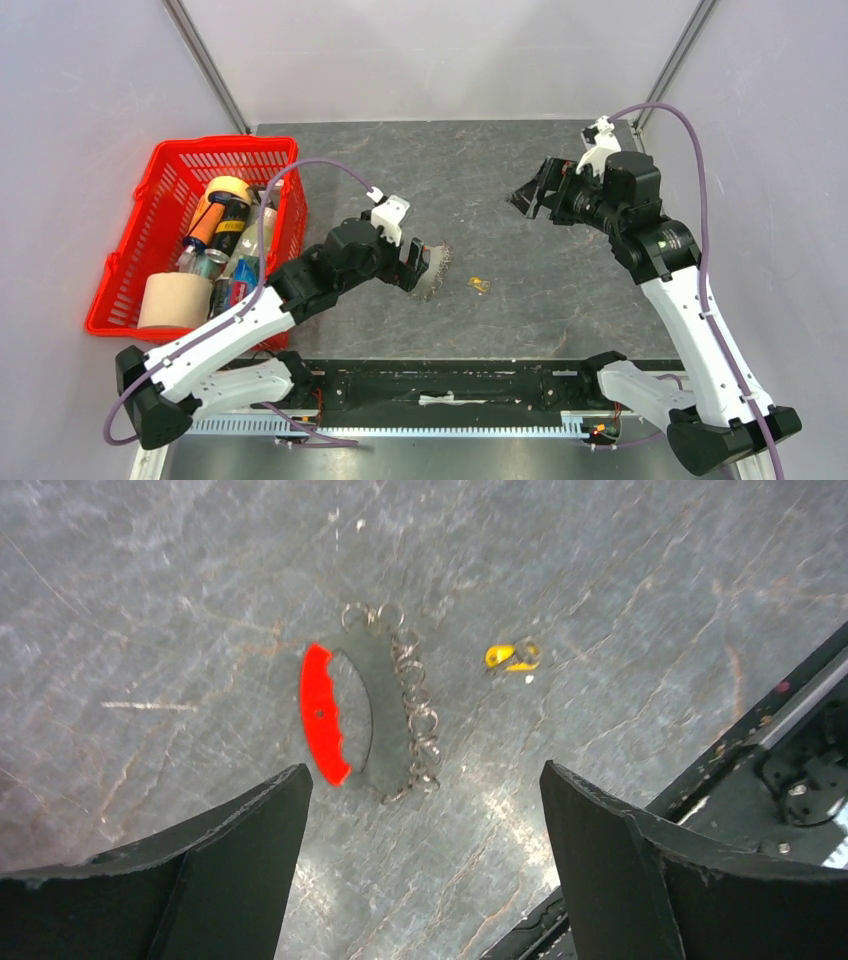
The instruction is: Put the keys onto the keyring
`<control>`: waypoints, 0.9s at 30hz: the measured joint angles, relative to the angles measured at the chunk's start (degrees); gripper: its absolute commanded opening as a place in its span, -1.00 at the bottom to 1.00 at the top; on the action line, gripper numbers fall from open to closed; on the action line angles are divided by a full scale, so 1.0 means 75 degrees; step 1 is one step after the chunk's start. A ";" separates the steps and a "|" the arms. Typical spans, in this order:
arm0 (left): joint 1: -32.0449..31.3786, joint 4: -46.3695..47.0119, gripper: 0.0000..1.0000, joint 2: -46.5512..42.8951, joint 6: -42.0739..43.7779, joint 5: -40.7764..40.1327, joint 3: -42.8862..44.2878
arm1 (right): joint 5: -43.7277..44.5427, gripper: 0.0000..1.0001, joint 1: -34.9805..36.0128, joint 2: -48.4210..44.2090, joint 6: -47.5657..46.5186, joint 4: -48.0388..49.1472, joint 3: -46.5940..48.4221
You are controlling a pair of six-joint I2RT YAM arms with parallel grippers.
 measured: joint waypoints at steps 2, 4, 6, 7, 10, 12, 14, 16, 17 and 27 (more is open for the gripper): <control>-0.0003 0.0076 0.74 0.0157 -0.0079 -0.0041 -0.0239 | 0.0006 0.98 0.0160 -0.0055 -0.0003 -0.0140 -0.0096; -0.0017 0.0160 0.68 0.0408 -0.0163 -0.0079 -0.0446 | 0.0006 0.98 0.0300 -0.0090 -0.0006 -0.0277 -0.0207; -0.0035 0.0204 0.57 0.0682 -0.0245 -0.0102 -0.0659 | 0.0006 0.98 0.0434 -0.0093 -0.0029 -0.0396 -0.0321; -0.0041 0.0219 0.52 0.0804 -0.0283 -0.0131 -0.0764 | 0.0006 0.99 0.0504 -0.0093 -0.0035 -0.0446 -0.0411; -0.0044 0.0318 0.43 0.1035 -0.0385 -0.0251 -0.1046 | 0.0009 0.98 0.0691 -0.0093 -0.0041 -0.0577 -0.0641; -0.0044 0.0405 0.36 0.1064 -0.0425 -0.0262 -0.1163 | 0.0006 0.98 0.0796 -0.0087 -0.0041 -0.0635 -0.0761; -0.0044 0.0568 0.31 0.1067 -0.0498 -0.0259 -0.1361 | 0.0003 0.98 0.0921 -0.0061 -0.0044 -0.0682 -0.0854; -0.0044 0.0679 0.26 0.1067 -0.0545 -0.0256 -0.1542 | 0.0000 0.98 0.1020 -0.0026 -0.0047 -0.0682 -0.0909; -0.0044 0.0755 0.25 0.1067 -0.0568 -0.0256 -0.1652 | 0.0000 0.98 0.1078 0.0000 -0.0050 -0.0697 -0.0915; -0.0050 0.1250 0.04 0.1440 -0.0624 -0.0248 -0.2101 | -0.0052 0.91 0.1696 0.0525 -0.0044 -0.0647 -0.1180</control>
